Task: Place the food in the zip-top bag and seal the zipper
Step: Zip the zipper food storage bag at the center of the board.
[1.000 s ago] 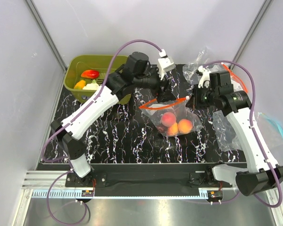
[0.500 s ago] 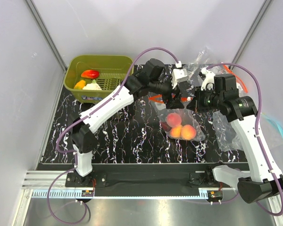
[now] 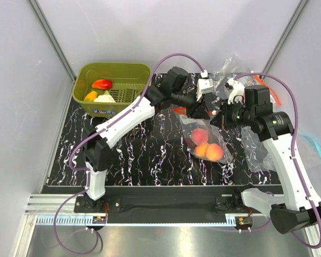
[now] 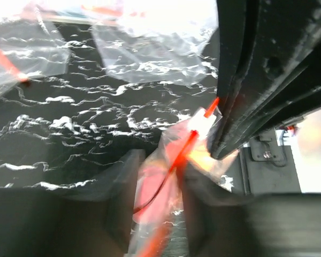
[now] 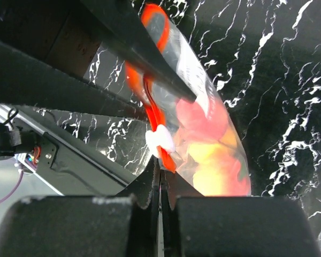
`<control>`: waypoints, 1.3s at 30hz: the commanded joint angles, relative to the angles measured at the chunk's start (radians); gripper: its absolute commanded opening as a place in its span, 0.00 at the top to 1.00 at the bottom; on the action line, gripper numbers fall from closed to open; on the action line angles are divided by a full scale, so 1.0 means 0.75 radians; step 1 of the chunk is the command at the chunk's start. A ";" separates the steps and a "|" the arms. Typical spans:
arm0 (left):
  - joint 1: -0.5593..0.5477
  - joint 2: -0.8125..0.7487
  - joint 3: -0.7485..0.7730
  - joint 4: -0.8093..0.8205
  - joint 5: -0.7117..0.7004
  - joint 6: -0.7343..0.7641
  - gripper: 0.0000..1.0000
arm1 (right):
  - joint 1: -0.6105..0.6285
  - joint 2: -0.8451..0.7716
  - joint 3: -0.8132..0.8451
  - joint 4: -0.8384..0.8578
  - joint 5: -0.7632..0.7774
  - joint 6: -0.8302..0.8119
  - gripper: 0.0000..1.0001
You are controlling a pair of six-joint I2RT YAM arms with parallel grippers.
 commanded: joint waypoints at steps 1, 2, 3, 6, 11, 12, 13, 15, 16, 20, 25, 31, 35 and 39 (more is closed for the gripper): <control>0.042 -0.011 0.003 0.103 0.055 0.005 0.74 | 0.010 -0.055 -0.008 0.034 -0.048 -0.012 1.00; 0.044 -0.029 -0.022 0.101 0.049 0.013 0.76 | 0.010 -0.061 -0.014 0.046 -0.050 -0.010 1.00; 0.046 -0.062 -0.048 0.099 0.047 0.017 0.79 | 0.010 -0.070 -0.023 0.057 -0.046 -0.006 1.00; 0.046 -0.115 -0.136 0.087 0.065 0.023 0.97 | 0.010 -0.090 -0.049 0.108 -0.050 0.002 1.00; 0.046 -0.187 -0.100 -0.054 0.037 0.056 1.00 | 0.010 -0.086 -0.055 0.134 -0.064 0.007 0.96; 0.046 -0.195 -0.059 -0.123 0.014 0.068 1.00 | 0.010 -0.084 -0.055 0.132 -0.065 0.007 0.92; 0.044 -0.201 -0.033 -0.158 0.006 0.082 1.00 | 0.010 -0.084 -0.059 0.140 -0.062 0.005 0.86; 0.046 -0.224 0.023 -0.242 -0.015 0.109 1.00 | 0.010 -0.100 -0.074 0.149 -0.054 -0.010 0.64; 0.046 -0.236 0.033 -0.259 -0.023 0.117 1.00 | 0.010 -0.112 -0.084 0.177 -0.052 -0.028 0.56; 0.042 -0.312 0.033 -0.300 -0.015 0.107 1.00 | 0.010 -0.243 -0.243 0.369 -0.111 -0.120 0.40; 0.016 -0.342 0.035 -0.359 -0.008 0.117 1.00 | 0.008 -0.430 -0.474 0.731 -0.249 -0.194 0.30; 0.005 -0.402 -0.036 -0.414 -0.062 0.162 1.00 | 0.008 -0.315 -0.387 0.734 -0.385 -0.243 0.37; 0.003 -0.418 -0.063 -0.445 -0.070 0.191 1.00 | 0.008 -0.270 -0.354 0.762 -0.426 -0.243 0.36; 0.003 -0.430 -0.073 -0.451 -0.070 0.197 1.00 | 0.010 -0.248 -0.325 0.775 -0.488 -0.237 0.36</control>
